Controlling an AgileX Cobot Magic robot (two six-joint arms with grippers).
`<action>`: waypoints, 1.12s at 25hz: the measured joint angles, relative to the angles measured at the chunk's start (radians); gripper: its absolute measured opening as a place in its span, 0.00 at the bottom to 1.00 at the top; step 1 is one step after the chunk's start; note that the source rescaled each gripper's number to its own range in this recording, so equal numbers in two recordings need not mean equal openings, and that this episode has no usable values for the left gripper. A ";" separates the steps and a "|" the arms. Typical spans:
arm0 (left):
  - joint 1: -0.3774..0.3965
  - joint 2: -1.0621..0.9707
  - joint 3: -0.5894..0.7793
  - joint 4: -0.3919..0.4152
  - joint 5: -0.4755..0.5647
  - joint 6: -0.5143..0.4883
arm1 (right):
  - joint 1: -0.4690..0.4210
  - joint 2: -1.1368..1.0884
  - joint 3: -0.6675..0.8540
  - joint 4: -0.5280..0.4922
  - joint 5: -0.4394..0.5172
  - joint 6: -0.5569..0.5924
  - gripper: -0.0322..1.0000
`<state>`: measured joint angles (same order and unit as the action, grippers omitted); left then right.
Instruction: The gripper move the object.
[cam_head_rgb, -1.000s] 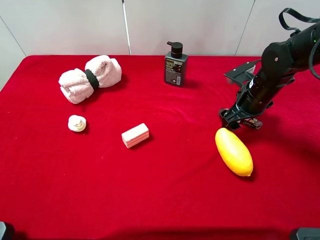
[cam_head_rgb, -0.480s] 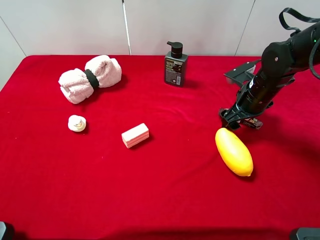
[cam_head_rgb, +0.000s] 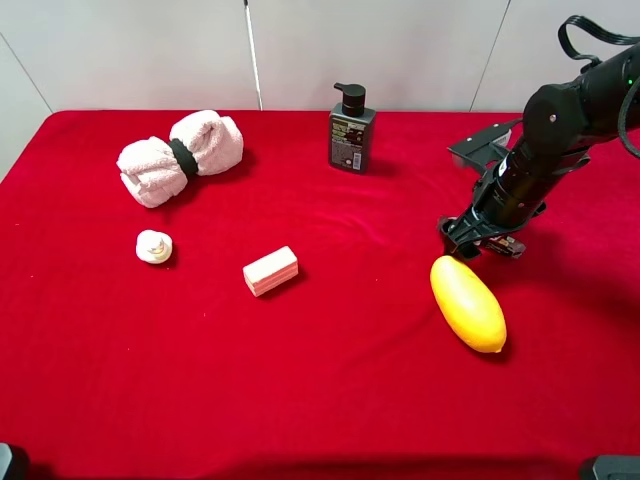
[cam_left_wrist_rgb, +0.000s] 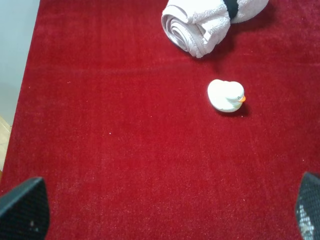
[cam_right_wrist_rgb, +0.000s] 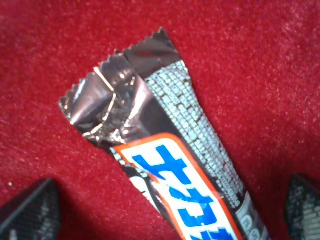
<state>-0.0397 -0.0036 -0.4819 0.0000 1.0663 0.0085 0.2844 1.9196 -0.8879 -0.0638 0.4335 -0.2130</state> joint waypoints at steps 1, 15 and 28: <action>0.000 0.000 0.000 0.000 0.000 0.000 | 0.000 0.000 0.000 0.000 0.000 0.000 0.81; 0.000 0.000 0.000 0.000 0.000 0.000 | 0.000 0.000 0.000 -0.002 0.000 0.000 0.15; 0.000 0.000 0.000 0.000 0.000 0.000 | 0.000 -0.003 0.000 -0.006 0.013 0.000 0.06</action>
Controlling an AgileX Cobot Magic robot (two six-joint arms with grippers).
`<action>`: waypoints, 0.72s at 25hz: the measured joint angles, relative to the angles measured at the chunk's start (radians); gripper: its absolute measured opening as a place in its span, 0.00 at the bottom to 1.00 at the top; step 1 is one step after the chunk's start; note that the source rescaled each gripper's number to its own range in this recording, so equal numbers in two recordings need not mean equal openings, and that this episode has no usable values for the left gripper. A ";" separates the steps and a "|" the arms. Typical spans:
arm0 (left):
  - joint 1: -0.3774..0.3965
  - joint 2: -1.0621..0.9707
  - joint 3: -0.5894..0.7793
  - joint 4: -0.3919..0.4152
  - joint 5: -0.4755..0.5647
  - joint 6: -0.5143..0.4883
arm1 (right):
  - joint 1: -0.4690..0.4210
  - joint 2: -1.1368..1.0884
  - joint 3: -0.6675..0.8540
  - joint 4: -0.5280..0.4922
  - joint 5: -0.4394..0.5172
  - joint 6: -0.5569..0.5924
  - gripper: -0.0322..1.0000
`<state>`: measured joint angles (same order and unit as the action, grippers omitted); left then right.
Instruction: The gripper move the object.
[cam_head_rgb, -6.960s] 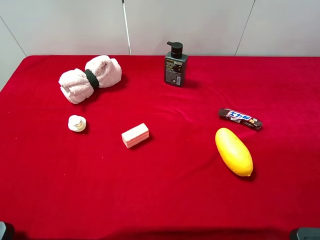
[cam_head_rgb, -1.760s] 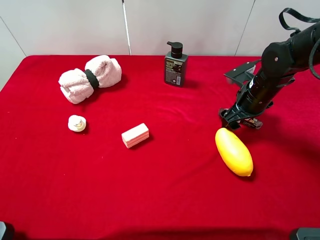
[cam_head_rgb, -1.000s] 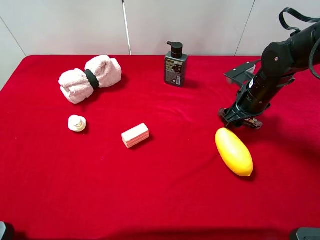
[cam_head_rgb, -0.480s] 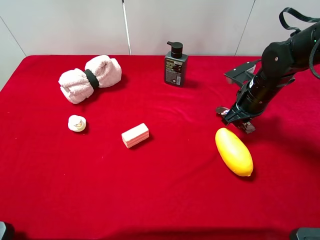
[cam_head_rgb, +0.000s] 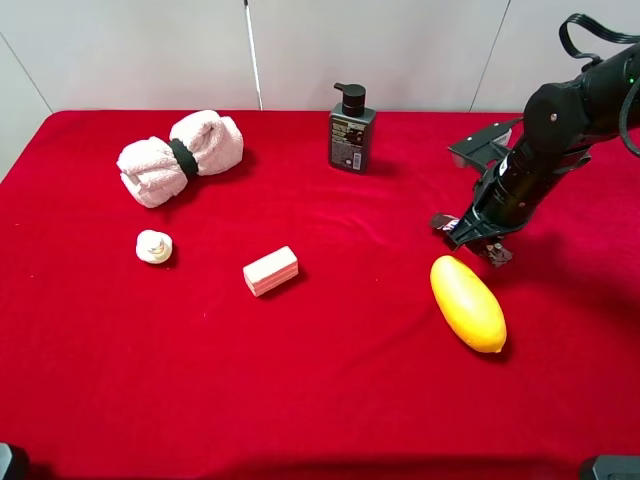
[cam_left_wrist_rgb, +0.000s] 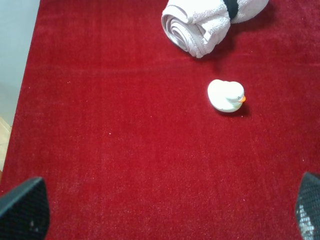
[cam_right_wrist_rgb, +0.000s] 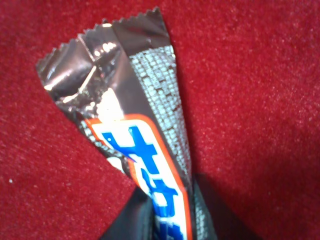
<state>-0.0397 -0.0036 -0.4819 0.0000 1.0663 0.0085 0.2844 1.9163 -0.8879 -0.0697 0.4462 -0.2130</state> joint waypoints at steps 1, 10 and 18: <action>0.000 0.000 0.000 0.000 0.000 0.000 | 0.000 0.000 0.000 0.000 0.002 0.000 0.05; 0.000 0.000 0.000 0.000 0.000 0.000 | 0.000 -0.008 0.000 -0.011 0.012 0.000 0.05; 0.000 0.000 0.000 0.000 0.000 0.000 | 0.000 -0.068 0.001 -0.063 0.048 0.006 0.05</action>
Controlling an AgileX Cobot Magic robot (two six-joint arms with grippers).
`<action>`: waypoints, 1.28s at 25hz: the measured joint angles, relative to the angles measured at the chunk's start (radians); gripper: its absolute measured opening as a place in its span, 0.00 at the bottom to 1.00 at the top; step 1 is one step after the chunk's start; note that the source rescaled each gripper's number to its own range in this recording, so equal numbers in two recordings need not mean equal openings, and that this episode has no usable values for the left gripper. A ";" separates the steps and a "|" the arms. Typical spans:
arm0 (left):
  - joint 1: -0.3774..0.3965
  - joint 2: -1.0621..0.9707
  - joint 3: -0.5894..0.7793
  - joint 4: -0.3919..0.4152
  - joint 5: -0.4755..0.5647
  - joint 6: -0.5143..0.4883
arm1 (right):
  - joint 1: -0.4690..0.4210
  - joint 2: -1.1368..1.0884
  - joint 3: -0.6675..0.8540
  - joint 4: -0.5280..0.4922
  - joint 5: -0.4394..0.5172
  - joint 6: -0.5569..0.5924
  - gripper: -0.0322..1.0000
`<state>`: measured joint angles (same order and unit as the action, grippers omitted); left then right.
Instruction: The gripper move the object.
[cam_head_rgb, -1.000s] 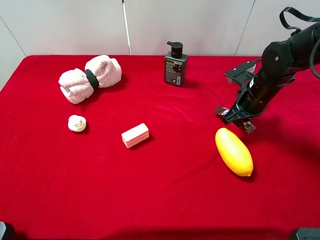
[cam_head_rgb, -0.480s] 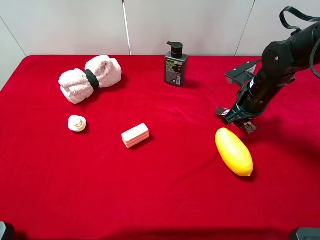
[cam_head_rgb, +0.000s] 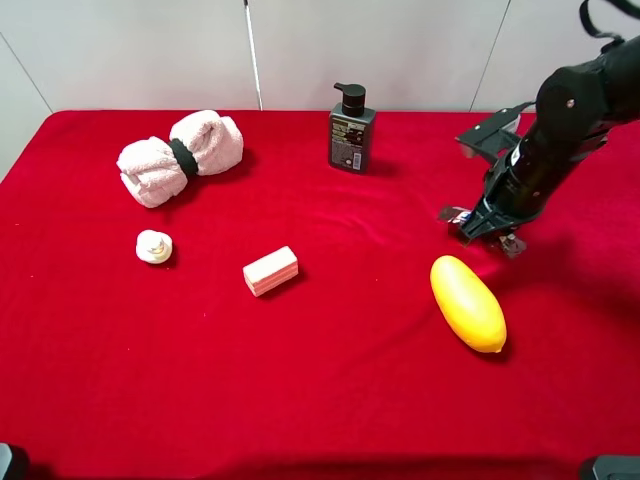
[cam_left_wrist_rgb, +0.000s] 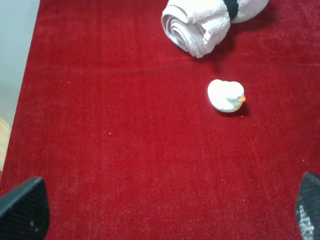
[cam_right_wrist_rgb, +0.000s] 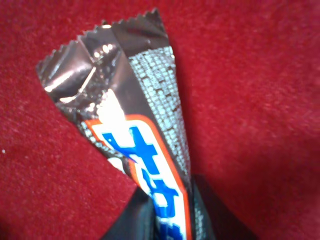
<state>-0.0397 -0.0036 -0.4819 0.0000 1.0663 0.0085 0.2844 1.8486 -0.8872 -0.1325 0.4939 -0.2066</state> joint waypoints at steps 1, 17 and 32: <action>0.000 0.000 0.000 0.000 0.000 0.000 | 0.000 -0.019 0.000 -0.008 0.013 0.001 0.05; 0.000 0.000 0.000 0.000 0.000 0.000 | 0.097 -0.158 -0.006 -0.018 0.118 0.027 0.05; 0.000 0.000 0.000 0.000 0.000 0.000 | 0.265 -0.178 -0.275 -0.014 0.358 0.055 0.04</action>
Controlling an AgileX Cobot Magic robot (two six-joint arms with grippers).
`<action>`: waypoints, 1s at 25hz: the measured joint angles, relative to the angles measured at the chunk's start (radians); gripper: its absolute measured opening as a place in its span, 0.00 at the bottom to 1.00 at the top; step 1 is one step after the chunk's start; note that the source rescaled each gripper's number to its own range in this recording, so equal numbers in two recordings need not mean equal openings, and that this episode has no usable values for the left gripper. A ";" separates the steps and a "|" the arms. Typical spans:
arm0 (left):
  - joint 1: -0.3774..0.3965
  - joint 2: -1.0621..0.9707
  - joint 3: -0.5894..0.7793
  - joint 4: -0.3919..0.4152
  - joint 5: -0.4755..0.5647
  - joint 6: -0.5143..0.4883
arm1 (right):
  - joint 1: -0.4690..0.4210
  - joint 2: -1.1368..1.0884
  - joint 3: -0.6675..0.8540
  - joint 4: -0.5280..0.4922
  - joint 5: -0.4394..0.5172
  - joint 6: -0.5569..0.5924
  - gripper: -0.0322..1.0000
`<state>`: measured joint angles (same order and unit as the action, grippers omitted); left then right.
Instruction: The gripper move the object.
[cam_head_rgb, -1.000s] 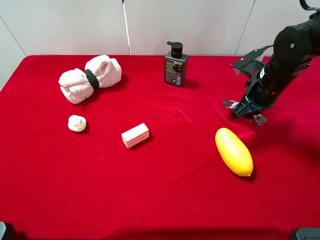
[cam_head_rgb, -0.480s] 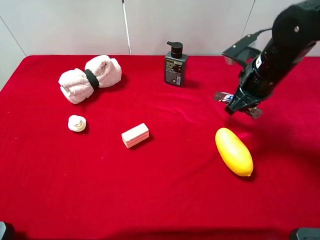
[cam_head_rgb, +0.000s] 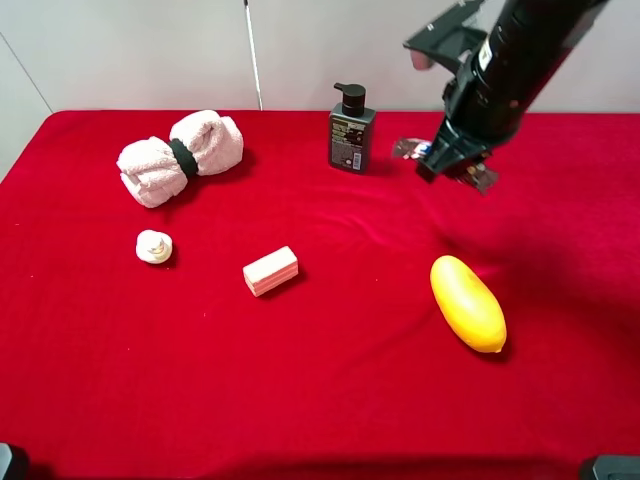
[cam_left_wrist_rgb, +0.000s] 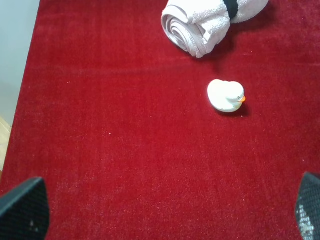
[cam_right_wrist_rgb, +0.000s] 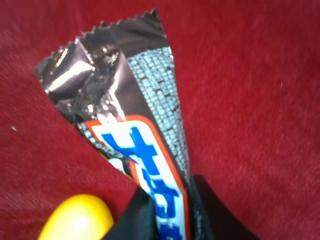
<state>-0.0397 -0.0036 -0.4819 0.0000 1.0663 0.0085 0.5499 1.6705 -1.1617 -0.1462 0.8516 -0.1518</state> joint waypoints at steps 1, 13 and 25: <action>0.000 0.000 0.000 0.000 0.000 0.000 | 0.007 0.005 -0.017 0.000 0.009 0.000 0.04; 0.000 0.000 0.000 0.000 0.000 0.000 | 0.075 0.184 -0.310 0.005 0.098 -0.020 0.04; 0.000 0.000 0.000 0.000 0.000 0.000 | 0.133 0.413 -0.597 0.039 0.179 -0.089 0.04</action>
<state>-0.0397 -0.0036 -0.4819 0.0000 1.0663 0.0085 0.6826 2.0838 -1.7585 -0.1076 1.0303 -0.2404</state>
